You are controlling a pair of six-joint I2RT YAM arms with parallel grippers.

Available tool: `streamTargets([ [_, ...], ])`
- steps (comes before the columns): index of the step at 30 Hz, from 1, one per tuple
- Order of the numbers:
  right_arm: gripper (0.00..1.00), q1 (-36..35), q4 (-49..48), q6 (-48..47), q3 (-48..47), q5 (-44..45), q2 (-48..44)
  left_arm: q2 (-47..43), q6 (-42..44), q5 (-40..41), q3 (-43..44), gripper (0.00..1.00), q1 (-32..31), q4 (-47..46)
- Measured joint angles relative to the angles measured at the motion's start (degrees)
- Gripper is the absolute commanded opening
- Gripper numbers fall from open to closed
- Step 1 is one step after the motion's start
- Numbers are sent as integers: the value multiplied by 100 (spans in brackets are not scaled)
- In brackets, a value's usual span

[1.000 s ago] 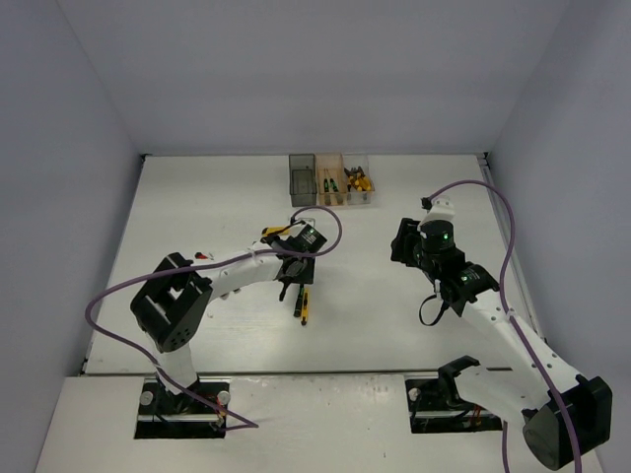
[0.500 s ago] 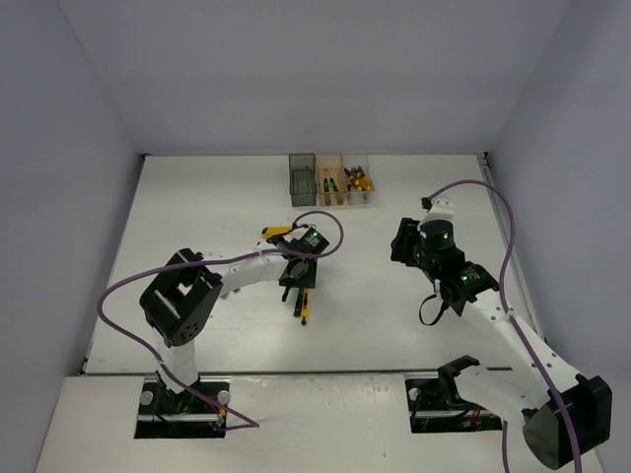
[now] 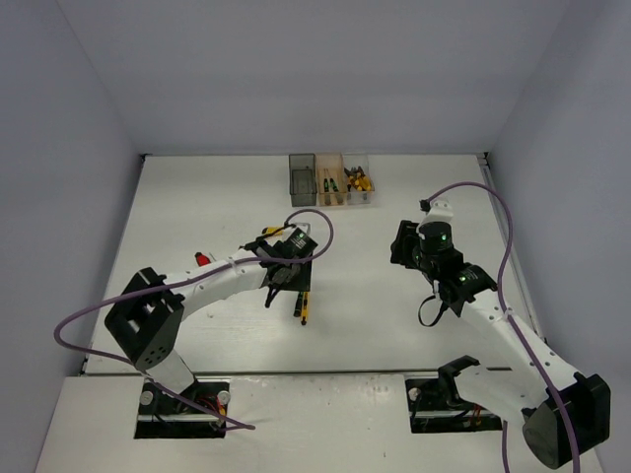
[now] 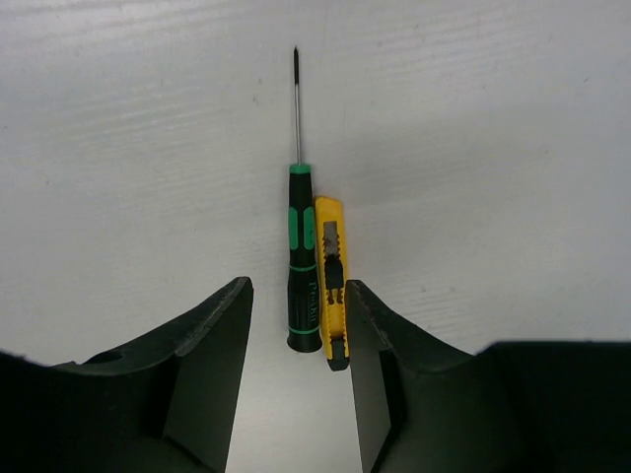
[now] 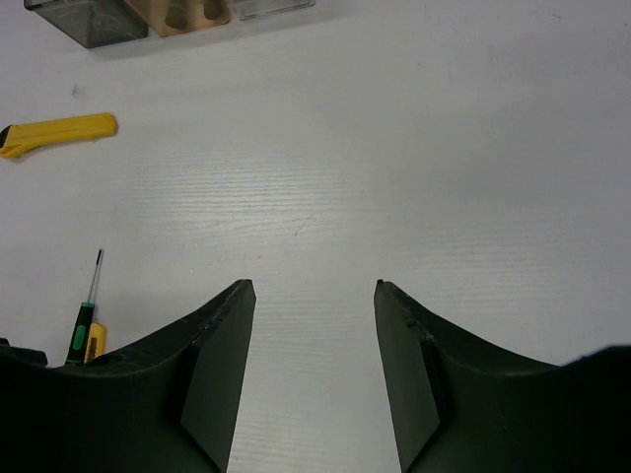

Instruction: Sort the tools into containers

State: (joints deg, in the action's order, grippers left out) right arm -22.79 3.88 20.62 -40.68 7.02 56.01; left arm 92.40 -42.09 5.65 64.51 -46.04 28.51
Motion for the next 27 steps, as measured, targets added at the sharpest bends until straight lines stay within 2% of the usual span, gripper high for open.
streamTargets([
  [6,49,0,-6,2,8,0,2,125,-8,-180,-308,38,-112,69],
  [15,49,0,-8,20,8,-2,2,328,-10,-291,-330,38,-191,94],
  [27,49,0,-19,22,24,0,15,533,-23,-251,-343,24,-197,78],
])
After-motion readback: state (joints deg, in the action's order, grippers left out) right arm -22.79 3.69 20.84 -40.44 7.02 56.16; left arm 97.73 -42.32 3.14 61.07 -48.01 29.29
